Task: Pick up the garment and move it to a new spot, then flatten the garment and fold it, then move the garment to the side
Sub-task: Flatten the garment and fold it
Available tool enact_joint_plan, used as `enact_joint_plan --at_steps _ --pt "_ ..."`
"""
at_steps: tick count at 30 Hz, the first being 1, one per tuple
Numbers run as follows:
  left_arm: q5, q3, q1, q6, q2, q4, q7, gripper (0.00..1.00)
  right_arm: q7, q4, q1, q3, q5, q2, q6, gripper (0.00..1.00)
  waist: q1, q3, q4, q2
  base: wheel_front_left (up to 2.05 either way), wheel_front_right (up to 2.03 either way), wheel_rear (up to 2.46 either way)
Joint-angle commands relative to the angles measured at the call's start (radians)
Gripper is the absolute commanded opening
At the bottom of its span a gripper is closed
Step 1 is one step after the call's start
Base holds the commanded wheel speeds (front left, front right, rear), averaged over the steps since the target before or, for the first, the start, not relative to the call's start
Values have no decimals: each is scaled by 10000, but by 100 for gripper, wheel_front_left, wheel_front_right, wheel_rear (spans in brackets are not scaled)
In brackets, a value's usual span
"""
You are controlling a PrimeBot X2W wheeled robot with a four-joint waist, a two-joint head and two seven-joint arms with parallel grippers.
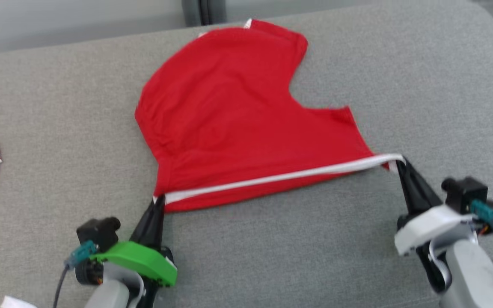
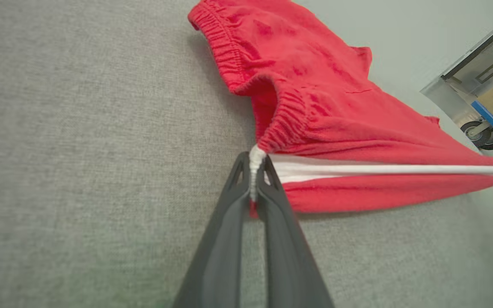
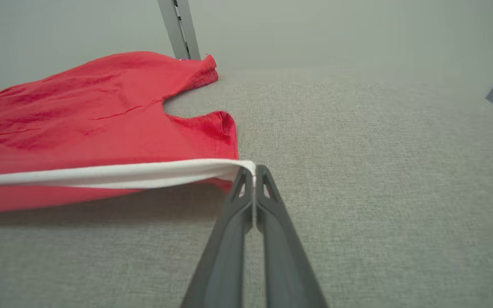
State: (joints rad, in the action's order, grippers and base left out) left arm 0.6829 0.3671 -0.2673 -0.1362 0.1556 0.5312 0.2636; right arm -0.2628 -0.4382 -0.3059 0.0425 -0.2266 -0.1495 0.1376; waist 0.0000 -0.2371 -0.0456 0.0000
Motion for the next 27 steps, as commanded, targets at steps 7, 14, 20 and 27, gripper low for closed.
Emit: enact_joint_plan --at_steps 7,14,20,27 --pt "-401 -124 1551 105 -41 -129 13 0 -28 477 1915 -383 -448 -57 -123 0 0 1361 57 0 0 0 0" --pt "-568 359 2720 105 -67 -521 12 0 -28 1198 3145 -747 -687 -204 -122 0 0 1922 127 0 0 0 0" --pt "-605 591 2622 105 -53 -1137 12 0 -28 1743 2894 -769 -524 -381 -114 0 0 1745 343 0 0 0 0" --pt "-340 695 1312 81 12 -1972 12 0 -27 1386 845 -257 43 -713 -88 0 0 832 889 0 0 0 0"
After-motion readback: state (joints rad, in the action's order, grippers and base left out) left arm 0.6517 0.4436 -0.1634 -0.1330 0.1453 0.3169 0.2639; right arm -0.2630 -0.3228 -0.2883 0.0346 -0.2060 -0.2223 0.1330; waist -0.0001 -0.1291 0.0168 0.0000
